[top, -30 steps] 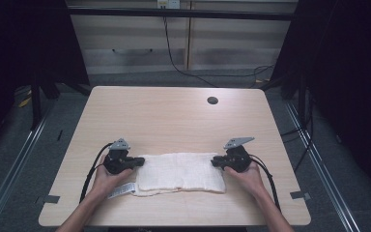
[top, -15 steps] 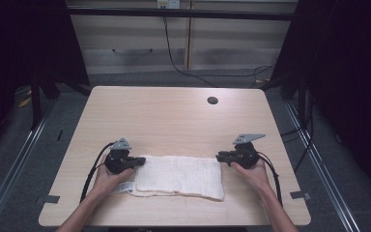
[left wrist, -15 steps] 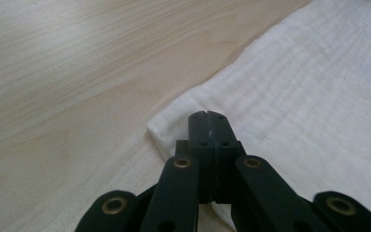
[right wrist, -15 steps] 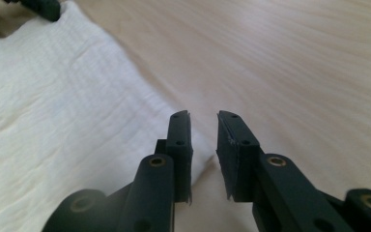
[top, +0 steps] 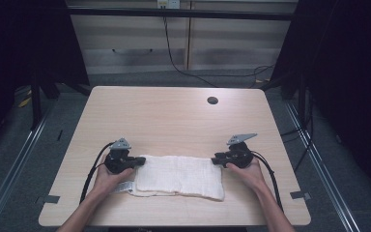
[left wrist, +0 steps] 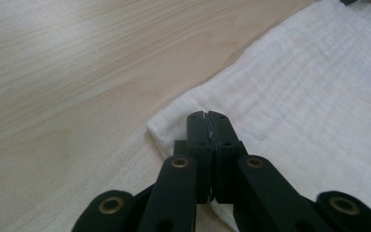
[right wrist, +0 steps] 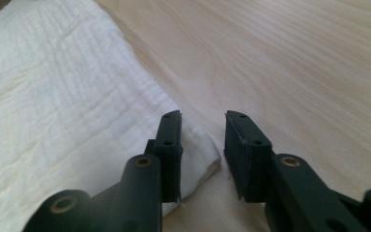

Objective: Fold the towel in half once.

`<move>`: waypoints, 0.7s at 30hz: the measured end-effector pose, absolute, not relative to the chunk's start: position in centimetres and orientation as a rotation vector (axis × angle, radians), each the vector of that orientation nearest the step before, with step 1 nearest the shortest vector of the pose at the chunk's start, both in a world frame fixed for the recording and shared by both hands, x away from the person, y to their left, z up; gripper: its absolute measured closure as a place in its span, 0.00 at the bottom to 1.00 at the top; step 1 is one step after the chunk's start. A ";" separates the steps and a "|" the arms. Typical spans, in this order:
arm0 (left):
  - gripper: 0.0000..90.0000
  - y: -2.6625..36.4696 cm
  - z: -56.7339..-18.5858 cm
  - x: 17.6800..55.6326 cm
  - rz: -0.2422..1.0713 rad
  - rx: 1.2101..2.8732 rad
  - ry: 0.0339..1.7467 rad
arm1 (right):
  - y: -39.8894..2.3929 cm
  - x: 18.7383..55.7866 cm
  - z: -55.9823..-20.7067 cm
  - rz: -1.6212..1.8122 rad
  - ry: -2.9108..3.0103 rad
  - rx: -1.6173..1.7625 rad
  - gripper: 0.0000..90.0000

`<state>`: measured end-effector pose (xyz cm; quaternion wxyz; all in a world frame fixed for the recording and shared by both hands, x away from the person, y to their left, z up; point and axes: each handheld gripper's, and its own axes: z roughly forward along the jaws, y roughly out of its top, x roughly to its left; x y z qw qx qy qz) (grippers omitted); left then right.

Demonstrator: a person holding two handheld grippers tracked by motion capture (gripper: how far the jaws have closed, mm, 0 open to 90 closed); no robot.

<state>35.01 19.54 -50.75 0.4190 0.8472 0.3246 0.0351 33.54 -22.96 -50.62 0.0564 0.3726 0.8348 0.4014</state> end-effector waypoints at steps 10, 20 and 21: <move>0.70 20.2 -49.9 35.7 0.136 2.056 0.830 | -22.9 33.6 -50.7 1.230 2.555 1.136 0.97; 0.71 20.1 -50.8 36.1 0.159 2.113 0.835 | -22.9 33.4 -50.8 1.240 2.541 1.154 0.98; 0.75 20.0 -50.8 36.0 0.160 2.125 0.823 | -22.8 33.4 -50.8 1.242 2.542 1.155 0.98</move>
